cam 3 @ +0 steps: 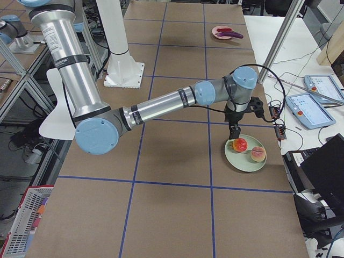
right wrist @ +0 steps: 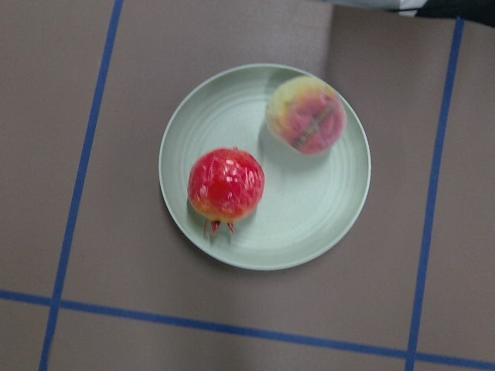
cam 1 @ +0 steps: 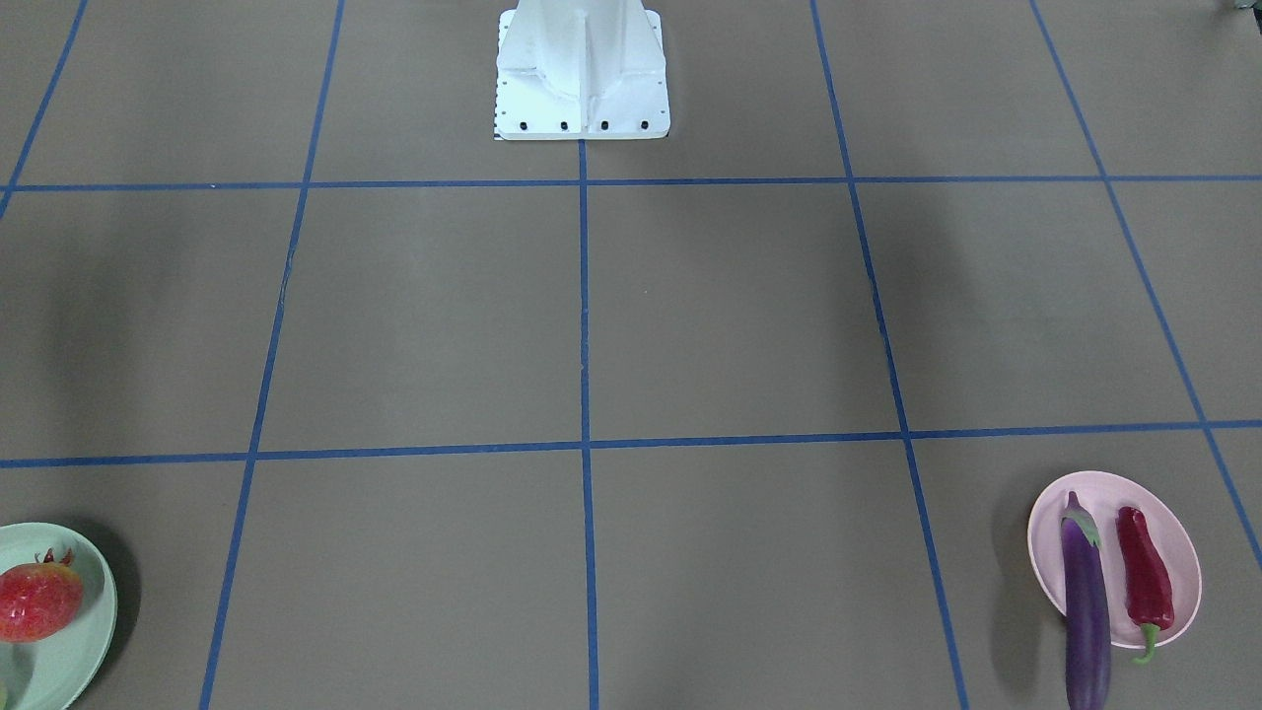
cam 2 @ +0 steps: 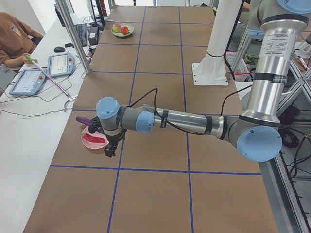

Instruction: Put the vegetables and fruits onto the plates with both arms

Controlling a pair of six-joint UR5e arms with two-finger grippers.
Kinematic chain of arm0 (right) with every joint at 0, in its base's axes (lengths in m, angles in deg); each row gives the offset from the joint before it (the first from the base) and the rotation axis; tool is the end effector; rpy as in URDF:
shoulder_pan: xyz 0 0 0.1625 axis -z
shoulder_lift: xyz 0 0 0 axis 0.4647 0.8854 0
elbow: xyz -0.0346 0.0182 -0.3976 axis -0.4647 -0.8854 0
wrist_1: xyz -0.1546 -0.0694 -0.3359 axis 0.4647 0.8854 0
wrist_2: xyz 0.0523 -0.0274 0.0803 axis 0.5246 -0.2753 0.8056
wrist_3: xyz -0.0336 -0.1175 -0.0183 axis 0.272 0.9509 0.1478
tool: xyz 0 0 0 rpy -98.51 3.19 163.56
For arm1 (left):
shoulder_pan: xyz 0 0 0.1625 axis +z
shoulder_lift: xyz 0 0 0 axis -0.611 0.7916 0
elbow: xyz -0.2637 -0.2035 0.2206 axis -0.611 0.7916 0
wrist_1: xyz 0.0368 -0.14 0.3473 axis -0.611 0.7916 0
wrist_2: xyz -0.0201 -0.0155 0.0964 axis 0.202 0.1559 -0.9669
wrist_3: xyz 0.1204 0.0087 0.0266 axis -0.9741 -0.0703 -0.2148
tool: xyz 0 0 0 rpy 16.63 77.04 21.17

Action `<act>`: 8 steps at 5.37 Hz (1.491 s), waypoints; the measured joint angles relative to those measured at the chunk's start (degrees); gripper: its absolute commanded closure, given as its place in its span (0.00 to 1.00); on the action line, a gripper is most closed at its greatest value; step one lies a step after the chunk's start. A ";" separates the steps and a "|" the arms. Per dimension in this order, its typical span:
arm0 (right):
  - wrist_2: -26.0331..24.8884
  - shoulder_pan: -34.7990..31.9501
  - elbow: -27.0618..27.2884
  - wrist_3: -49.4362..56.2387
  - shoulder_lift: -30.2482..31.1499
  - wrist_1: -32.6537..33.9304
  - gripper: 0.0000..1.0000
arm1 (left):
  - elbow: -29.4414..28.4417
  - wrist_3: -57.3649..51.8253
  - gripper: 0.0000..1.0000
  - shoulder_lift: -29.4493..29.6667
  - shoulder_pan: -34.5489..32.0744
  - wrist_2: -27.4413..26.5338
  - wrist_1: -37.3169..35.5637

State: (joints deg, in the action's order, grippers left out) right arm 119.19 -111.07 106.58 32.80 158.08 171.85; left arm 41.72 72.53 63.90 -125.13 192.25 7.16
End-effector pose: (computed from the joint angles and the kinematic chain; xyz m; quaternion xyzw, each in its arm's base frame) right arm -0.0163 -0.5561 0.4888 0.0427 -0.3771 -0.0394 0.9244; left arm -0.0233 -0.5137 0.5923 0.0993 0.3733 0.1521 0.9097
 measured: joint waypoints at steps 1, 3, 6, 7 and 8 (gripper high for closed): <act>1.13 -2.22 2.31 5.34 5.38 1.36 0.00 | -0.03 -2.34 0.00 -1.51 -1.15 0.04 -0.65; 4.75 -5.59 3.20 11.92 12.58 1.85 0.00 | 0.29 -3.40 0.00 -4.05 -2.20 0.13 -0.87; 3.01 -6.14 0.38 12.86 18.34 -1.34 0.00 | 1.06 -3.94 0.00 -6.19 -4.13 -2.04 -0.78; 2.58 -6.17 0.06 12.52 19.42 -3.65 0.00 | 0.90 -5.04 0.00 -6.92 -4.12 -3.46 -0.77; 2.49 -6.18 -0.07 12.36 19.64 -4.66 0.00 | 0.84 -5.96 0.00 -7.48 -4.12 -4.00 -0.79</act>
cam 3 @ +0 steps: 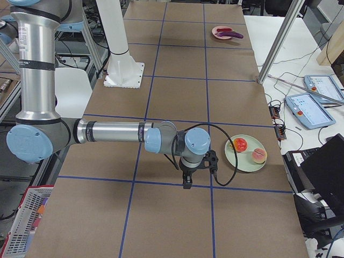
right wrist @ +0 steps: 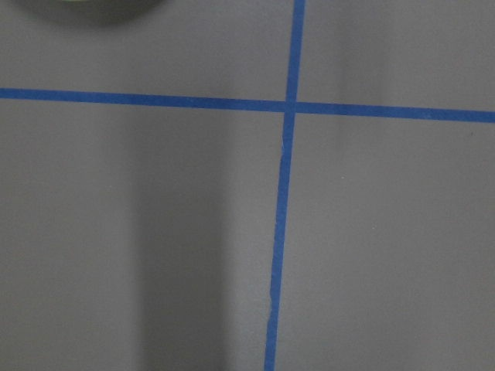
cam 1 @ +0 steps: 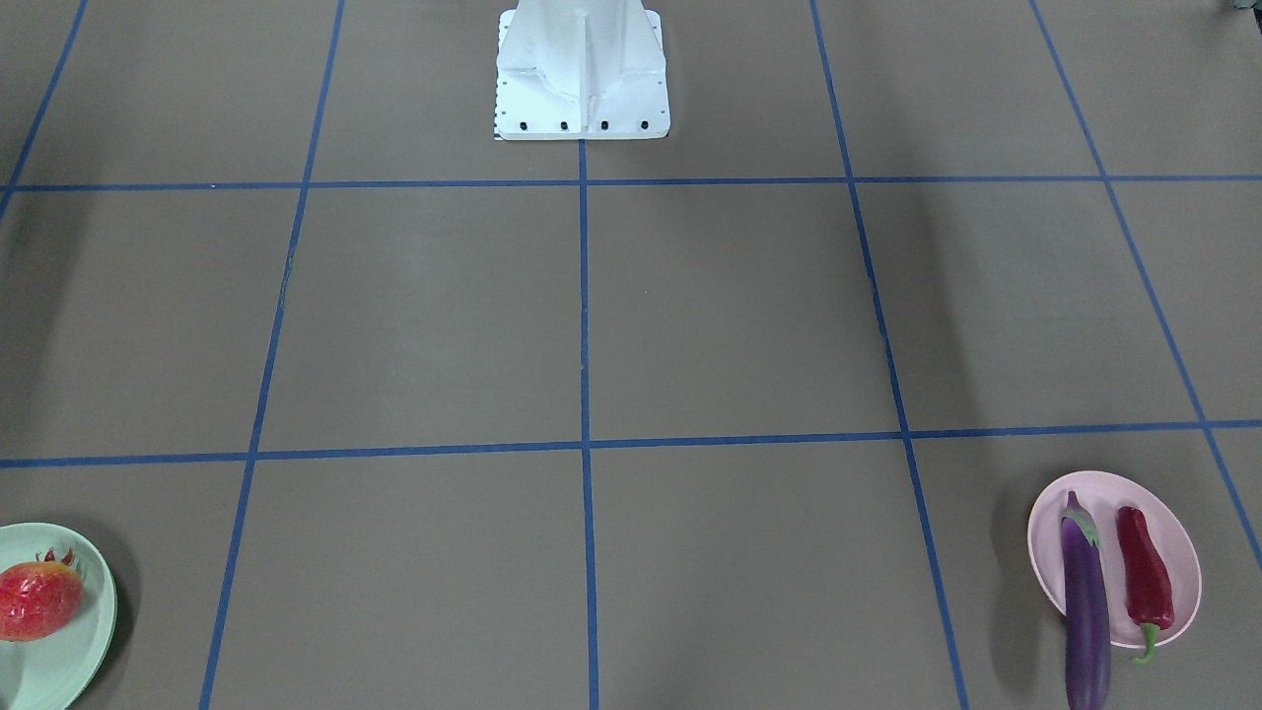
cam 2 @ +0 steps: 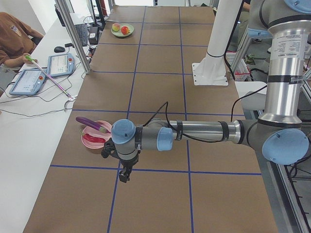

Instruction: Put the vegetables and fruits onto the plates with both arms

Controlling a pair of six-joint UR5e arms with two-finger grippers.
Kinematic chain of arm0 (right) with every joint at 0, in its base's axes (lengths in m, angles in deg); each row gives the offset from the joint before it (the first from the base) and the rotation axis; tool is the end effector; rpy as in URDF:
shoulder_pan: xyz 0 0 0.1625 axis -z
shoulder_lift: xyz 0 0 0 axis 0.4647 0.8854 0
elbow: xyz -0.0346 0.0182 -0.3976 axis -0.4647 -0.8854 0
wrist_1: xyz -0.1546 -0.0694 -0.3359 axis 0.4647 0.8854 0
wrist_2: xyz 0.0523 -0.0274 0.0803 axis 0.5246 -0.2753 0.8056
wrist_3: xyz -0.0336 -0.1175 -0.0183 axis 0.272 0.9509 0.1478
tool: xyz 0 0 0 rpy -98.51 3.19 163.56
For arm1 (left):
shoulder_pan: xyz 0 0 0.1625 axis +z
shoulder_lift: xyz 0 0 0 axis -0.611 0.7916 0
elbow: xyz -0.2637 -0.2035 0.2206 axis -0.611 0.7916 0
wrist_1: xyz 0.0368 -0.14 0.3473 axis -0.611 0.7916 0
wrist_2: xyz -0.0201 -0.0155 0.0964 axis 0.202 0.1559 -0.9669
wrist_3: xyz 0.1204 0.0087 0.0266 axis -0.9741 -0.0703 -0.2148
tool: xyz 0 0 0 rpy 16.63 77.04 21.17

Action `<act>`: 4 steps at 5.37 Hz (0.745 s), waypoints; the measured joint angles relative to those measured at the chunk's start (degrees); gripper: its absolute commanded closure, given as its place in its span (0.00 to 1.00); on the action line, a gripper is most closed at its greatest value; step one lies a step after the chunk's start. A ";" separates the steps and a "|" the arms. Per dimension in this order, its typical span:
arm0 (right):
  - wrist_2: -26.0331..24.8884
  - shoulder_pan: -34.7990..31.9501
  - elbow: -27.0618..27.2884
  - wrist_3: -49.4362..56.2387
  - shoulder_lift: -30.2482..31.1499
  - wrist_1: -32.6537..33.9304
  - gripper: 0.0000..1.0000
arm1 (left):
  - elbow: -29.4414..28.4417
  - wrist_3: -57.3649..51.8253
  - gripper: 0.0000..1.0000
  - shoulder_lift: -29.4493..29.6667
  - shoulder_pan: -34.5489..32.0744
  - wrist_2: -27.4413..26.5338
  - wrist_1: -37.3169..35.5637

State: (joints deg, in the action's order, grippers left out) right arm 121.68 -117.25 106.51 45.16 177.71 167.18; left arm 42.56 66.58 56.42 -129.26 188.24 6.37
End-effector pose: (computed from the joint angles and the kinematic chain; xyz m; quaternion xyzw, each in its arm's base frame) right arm 0.0409 -0.4211 0.6457 -0.0171 -0.3929 -0.0394 0.9186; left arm -0.0649 -0.4504 0.6559 0.0672 0.3428 0.1442 0.9258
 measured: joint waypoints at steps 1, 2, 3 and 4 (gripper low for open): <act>0.02 0.00 0.03 -0.08 0.01 -0.30 0.00 | 0.08 -0.28 0.00 -0.26 0.01 -0.12 -0.04; 0.07 -0.04 0.07 -0.10 0.05 -0.37 0.00 | 0.20 -0.33 0.00 -0.34 0.01 -0.12 -0.08; 0.09 -0.17 0.17 -0.08 0.08 -0.39 0.00 | 0.31 -0.28 0.00 -0.31 0.01 -0.12 -0.10; 0.15 -0.36 0.24 -0.10 0.08 -0.40 0.00 | 0.92 0.05 0.00 -0.20 0.04 -0.12 -0.10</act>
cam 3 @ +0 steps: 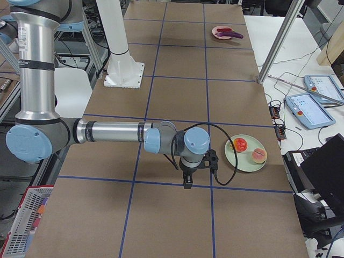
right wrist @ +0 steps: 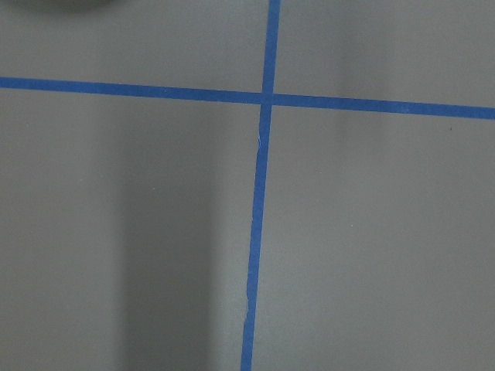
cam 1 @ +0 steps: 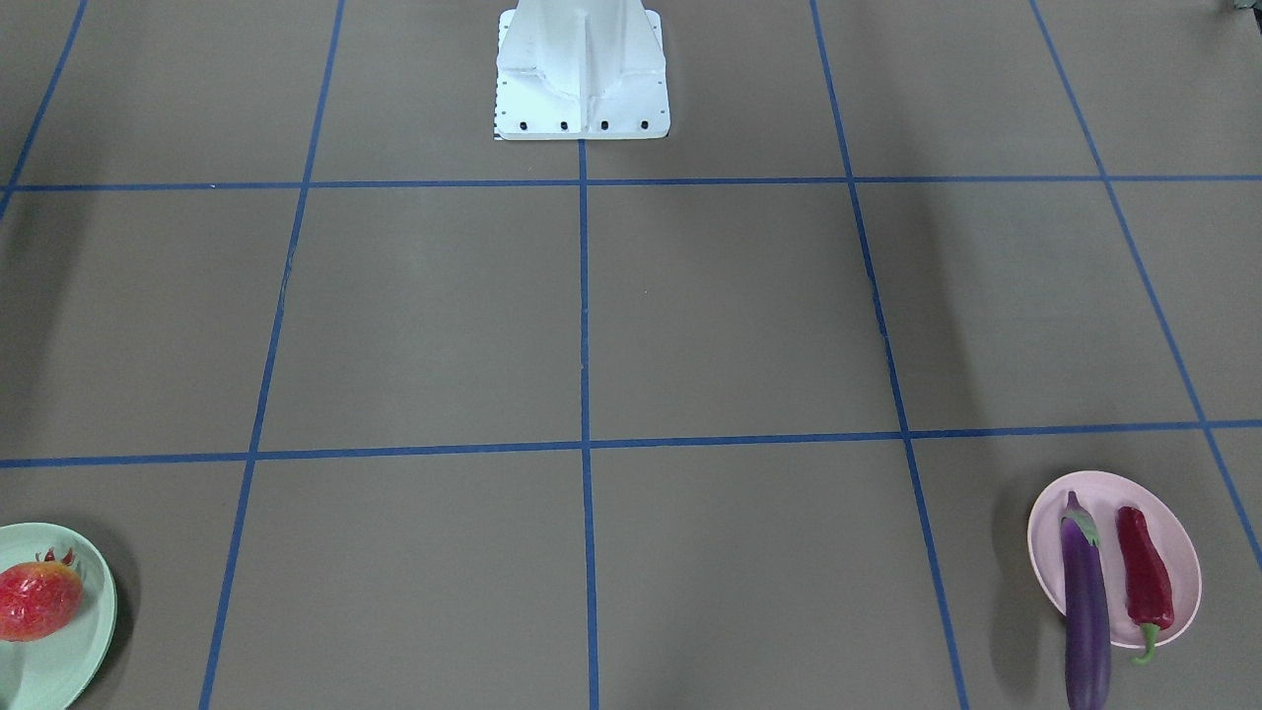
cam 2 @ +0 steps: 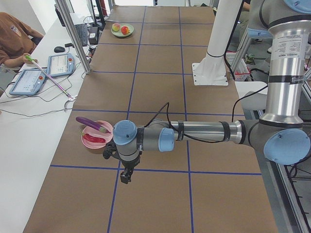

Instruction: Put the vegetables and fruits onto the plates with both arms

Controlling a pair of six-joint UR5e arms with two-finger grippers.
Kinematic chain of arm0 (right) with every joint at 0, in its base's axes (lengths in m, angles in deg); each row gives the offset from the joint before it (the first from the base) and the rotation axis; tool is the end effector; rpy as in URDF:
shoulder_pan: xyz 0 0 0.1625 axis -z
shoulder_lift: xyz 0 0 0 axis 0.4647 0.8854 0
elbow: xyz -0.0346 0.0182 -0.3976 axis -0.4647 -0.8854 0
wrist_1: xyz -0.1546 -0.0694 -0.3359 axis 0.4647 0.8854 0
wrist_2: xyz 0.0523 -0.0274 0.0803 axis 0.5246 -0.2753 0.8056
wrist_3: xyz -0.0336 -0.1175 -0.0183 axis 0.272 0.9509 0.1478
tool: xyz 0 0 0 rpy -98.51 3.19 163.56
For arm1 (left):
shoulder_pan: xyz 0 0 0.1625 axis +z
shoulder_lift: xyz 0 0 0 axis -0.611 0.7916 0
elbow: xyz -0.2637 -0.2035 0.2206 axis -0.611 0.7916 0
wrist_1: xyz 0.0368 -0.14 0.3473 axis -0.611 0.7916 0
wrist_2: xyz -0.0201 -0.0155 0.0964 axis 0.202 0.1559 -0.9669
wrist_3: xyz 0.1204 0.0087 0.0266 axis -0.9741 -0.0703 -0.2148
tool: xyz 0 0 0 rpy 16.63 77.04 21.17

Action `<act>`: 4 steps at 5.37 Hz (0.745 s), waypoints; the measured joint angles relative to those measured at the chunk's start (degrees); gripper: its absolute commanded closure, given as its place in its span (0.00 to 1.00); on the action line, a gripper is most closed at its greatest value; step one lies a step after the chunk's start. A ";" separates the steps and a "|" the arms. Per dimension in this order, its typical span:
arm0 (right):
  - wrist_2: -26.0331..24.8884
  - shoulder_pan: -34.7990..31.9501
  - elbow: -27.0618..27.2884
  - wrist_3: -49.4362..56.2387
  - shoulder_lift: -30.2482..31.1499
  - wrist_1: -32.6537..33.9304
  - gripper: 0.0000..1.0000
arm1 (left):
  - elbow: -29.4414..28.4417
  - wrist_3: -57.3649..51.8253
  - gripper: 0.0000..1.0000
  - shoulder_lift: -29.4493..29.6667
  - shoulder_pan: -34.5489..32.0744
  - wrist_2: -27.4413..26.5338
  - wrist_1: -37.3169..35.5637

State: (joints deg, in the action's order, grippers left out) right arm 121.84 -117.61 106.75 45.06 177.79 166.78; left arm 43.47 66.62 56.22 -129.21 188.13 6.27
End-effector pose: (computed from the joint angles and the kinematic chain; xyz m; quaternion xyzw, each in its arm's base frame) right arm 0.0433 -0.4212 0.6435 -0.0117 -0.3940 -0.0376 0.9183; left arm -0.0647 -0.4500 0.6506 0.0717 0.3410 0.1461 0.9258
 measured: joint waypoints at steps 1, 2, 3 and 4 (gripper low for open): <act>0.11 -0.15 0.11 -0.01 -0.08 0.00 0.00 | 1.57 0.39 0.00 0.05 0.07 0.00 -1.24; 0.18 -0.22 0.15 -0.01 -0.19 0.00 0.00 | 3.20 0.53 0.00 0.08 0.11 0.00 -3.30; 0.20 -0.25 0.15 -0.04 -0.34 0.00 0.00 | 3.84 0.57 0.00 0.09 0.17 0.03 -4.32; 0.24 -0.25 0.14 -0.05 -0.45 0.00 0.00 | 3.82 0.58 0.00 0.09 0.21 0.07 -4.58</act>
